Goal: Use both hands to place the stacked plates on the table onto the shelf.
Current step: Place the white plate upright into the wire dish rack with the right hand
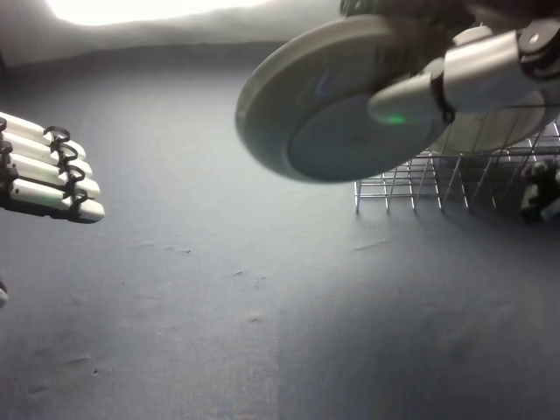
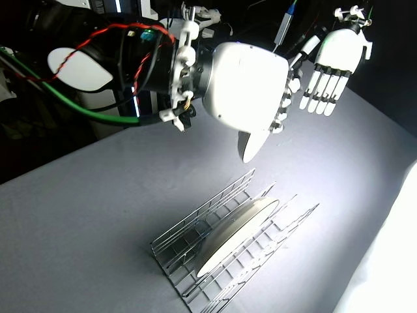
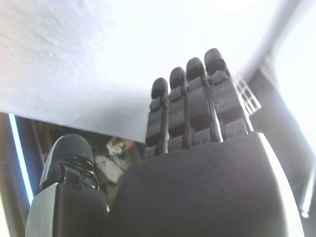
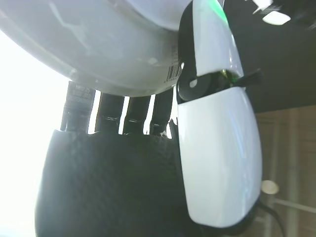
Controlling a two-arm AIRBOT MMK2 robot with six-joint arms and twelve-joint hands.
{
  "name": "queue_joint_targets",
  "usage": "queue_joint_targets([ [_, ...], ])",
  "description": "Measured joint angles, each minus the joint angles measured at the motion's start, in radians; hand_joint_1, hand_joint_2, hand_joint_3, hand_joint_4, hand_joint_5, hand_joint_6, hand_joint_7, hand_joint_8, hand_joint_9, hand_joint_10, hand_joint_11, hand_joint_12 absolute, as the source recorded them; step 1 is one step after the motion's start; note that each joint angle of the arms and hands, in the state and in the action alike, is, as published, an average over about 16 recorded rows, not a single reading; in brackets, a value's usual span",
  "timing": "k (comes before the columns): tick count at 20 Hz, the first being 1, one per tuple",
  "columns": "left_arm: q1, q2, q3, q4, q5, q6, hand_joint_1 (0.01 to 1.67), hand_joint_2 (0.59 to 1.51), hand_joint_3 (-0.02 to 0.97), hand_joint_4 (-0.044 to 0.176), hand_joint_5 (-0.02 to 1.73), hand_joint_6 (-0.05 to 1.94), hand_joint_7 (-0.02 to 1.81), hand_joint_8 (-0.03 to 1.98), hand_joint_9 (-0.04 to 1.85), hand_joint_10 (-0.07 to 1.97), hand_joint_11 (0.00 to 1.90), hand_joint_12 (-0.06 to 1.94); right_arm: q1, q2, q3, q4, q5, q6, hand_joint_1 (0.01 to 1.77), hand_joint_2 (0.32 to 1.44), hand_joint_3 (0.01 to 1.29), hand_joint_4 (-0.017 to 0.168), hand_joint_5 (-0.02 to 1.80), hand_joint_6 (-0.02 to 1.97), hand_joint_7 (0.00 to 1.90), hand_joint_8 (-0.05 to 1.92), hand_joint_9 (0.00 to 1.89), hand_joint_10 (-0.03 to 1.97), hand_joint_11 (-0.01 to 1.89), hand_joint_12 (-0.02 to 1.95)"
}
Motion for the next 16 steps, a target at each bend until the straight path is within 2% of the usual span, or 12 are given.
queue_joint_targets([
  [9,-0.029,-0.003,-0.013,0.041,0.016,-0.028,0.02,1.197,0.003,0.000,0.22,0.02,0.22,0.01,0.22,0.01,0.22,0.03,0.004,0.033,0.048,0.069,-0.003,0.004,1.38,1.00,0.01,-0.008,0.84,1.06,1.02,0.82,0.99,1.18,0.90,1.55],
  [16,-0.053,-0.011,-0.007,0.060,0.021,-0.046,0.02,1.197,0.003,0.000,0.22,0.02,0.23,0.01,0.22,0.01,0.22,0.03,0.022,0.046,0.075,0.088,-0.001,0.004,1.37,1.00,0.01,-0.009,0.83,1.08,1.02,0.83,0.99,1.19,0.90,1.54],
])
